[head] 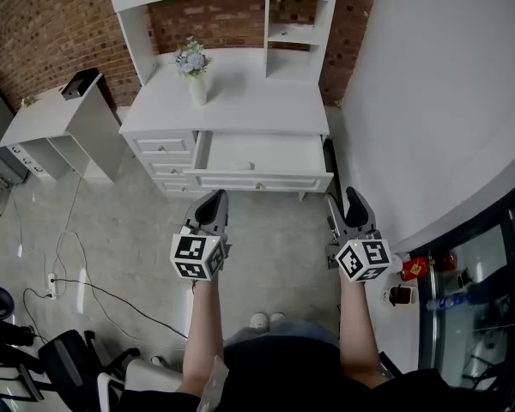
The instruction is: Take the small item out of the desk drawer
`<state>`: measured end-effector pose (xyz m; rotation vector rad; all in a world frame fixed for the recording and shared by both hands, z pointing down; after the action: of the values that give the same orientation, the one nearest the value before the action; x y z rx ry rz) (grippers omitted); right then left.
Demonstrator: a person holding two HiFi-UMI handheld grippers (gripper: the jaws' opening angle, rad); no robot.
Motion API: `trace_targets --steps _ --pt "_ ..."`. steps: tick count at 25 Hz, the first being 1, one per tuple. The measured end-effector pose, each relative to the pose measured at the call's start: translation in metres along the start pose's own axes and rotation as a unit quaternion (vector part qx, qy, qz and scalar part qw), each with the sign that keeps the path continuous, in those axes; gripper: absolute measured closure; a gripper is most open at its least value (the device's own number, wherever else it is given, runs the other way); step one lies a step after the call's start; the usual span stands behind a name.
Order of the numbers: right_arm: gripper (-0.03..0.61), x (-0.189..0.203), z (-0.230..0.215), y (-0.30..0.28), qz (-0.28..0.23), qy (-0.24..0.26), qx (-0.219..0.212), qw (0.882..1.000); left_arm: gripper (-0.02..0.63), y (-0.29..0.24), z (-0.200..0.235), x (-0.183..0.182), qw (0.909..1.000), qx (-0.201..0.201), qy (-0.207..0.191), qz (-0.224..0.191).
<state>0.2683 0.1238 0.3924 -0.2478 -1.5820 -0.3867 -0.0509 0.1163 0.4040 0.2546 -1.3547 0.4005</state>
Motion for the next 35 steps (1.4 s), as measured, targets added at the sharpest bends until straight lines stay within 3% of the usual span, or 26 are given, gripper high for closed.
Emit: trace_targets --steps 17,25,35 --pt "0.336 0.016 0.017 -0.054 0.014 0.003 -0.020 1.000 0.606 -0.019 0.050 0.006 0.9999 -0.010 0.007 0.009" --pt "0.336 0.040 -0.001 -0.146 0.025 -0.001 -0.046 0.999 0.606 -0.079 0.102 0.008 0.9991 -0.039 0.008 0.013" --pt "0.336 0.059 -0.043 -0.290 0.036 -0.001 -0.078 0.996 0.606 -0.193 0.170 -0.010 0.9974 -0.070 0.003 0.017"
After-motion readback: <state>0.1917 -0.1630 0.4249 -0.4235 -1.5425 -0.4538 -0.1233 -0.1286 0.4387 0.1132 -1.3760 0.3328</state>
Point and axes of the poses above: the fingertips, and each gripper's own axes: y backward along the fingers, z to its left, x out of its underside, the point moved 7 cm from there along y, backward along the fingers, and after that the axes turned 8 degrees about y, right-handed, at the moved point
